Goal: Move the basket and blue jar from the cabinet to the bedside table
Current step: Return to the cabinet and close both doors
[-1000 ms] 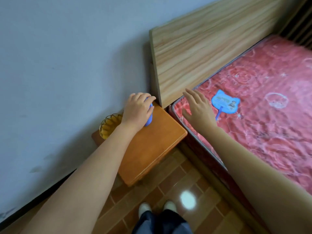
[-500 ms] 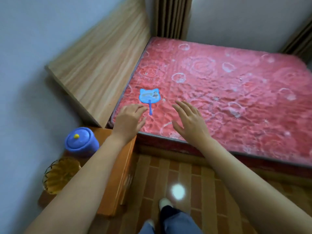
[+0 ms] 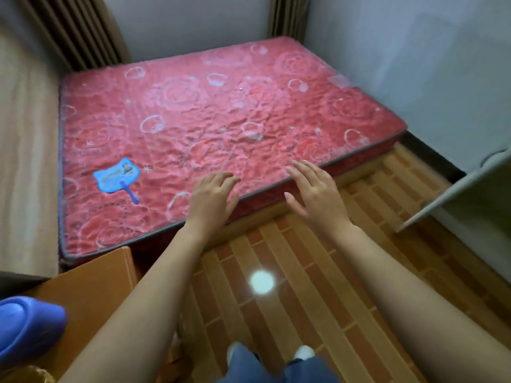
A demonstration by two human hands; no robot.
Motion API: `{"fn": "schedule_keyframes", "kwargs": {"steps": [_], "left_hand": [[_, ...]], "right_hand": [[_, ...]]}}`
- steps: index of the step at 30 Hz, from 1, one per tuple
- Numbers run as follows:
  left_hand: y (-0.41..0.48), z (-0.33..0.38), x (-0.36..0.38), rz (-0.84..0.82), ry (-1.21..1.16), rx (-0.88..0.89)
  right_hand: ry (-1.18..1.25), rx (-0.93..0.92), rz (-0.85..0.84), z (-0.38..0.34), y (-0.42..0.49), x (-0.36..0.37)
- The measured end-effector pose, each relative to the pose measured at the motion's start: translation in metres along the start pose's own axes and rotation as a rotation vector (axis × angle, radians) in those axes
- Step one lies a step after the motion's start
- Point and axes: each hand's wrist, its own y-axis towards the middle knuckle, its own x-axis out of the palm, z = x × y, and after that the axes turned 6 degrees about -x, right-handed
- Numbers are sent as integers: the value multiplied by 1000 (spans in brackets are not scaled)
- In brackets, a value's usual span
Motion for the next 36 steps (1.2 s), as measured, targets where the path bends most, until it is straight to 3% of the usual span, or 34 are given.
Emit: {"fn": "schedule_keyframes", "kwargs": {"steps": [17,28,36], "left_hand": [[-9,317,111,-183,-178,482],[-23,466,147,-256,-233,786],[-18,532,164,-312,-295,943]], "right_hand": [[-163,585,56,147,-292,-126],[-233,930,120,174,-414,-171],[-326,1110,145,183,-451,-194]]}}
